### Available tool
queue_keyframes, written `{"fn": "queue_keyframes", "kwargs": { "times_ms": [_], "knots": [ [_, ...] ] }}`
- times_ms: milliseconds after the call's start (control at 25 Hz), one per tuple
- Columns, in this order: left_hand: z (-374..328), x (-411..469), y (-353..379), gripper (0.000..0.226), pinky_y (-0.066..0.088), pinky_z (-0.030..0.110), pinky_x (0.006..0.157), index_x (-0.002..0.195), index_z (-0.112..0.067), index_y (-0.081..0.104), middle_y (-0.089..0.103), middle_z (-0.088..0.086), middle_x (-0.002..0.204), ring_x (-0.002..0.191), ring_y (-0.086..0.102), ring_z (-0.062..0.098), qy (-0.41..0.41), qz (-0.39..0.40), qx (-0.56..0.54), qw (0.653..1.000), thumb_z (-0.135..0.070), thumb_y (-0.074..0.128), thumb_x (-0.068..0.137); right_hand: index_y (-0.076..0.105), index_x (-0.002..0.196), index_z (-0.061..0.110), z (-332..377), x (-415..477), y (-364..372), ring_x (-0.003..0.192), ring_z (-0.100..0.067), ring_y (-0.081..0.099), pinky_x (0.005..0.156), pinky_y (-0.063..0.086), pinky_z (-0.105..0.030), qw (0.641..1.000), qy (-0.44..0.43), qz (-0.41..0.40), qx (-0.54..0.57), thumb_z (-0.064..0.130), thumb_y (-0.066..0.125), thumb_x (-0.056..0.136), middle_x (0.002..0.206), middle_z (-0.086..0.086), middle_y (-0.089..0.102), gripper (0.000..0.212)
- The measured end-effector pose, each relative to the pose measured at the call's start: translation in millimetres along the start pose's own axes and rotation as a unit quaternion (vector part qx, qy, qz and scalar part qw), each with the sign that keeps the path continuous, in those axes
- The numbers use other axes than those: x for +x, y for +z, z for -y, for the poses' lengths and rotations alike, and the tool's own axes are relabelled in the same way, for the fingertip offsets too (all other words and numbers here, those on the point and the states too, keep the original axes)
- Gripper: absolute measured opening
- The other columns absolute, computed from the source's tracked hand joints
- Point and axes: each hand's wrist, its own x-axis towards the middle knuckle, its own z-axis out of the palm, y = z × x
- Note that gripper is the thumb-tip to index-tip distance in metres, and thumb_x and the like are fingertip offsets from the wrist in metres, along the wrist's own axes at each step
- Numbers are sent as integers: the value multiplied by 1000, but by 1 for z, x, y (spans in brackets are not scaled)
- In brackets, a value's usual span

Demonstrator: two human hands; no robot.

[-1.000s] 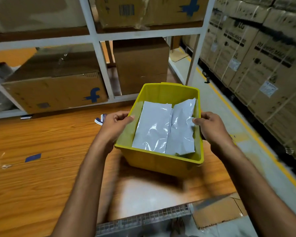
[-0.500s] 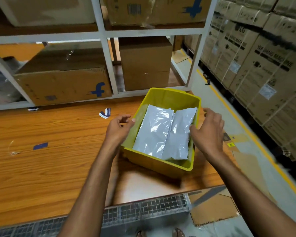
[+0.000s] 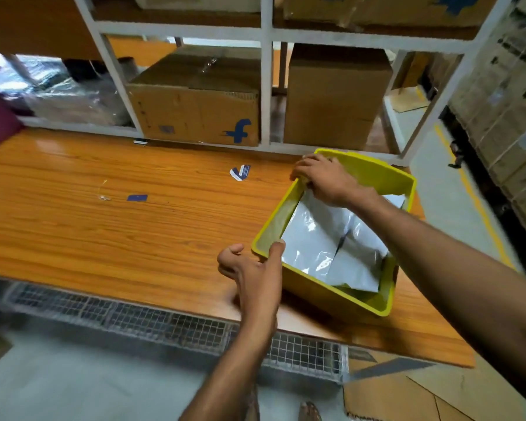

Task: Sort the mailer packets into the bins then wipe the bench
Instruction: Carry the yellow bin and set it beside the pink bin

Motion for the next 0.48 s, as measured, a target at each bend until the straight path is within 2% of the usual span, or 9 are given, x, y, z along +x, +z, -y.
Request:
{"fn": "queue_keyframes", "kwargs": {
  "times_ms": [80,120,200,280,360,440,480],
  "knots": [
    [10,-16,3,56,57,42,73,110,-32,32,44,0,113,86,63,10,-45,42,-38,997,-43,78,81,59,129,34,-5,5,-1,132,-25,46,103,37,-48,999,-22,3,-43,11,59,94,138,2,57,42],
    [12,-22,6,50,58,37,65,107,-33,34,48,1,112,90,64,16,-66,68,-70,993,-40,77,82,60,126,34,-8,6,-3,128,-25,49,104,34,-49,998,-32,-1,-62,13,60,95,132,2,60,38],
    [11,-27,11,37,57,28,62,106,-29,39,53,5,108,87,62,16,-74,83,-112,987,-25,73,91,62,121,32,-18,4,-11,121,-26,52,107,29,-50,996,-45,-15,-80,16,60,97,122,3,65,29],
    [3,-20,12,31,55,27,62,106,-25,43,57,6,105,81,61,14,-46,57,-118,990,-18,70,93,64,117,29,-30,0,-24,115,-29,55,105,34,-47,996,-41,-26,-72,20,59,98,116,1,67,22],
    [-9,-6,5,28,50,31,65,106,-24,49,61,7,101,79,61,18,-12,30,-130,991,-20,72,90,66,116,24,-43,-8,-40,109,-35,60,90,48,-43,998,-19,-40,-39,28,63,96,113,-6,69,20],
    [-22,10,-7,24,49,33,72,103,-24,57,64,7,100,86,61,20,20,-4,-129,991,-23,74,86,67,112,22,-56,-21,-55,102,-38,65,75,52,-42,998,12,-55,-9,37,67,94,108,-9,72,23],
    [-29,16,-14,20,48,28,73,102,-23,61,65,5,100,88,61,18,33,-21,-126,991,-21,74,87,66,108,22,-61,-29,-60,97,-37,66,72,52,-41,998,27,-58,1,41,67,93,104,-9,72,24]
  ]
}}
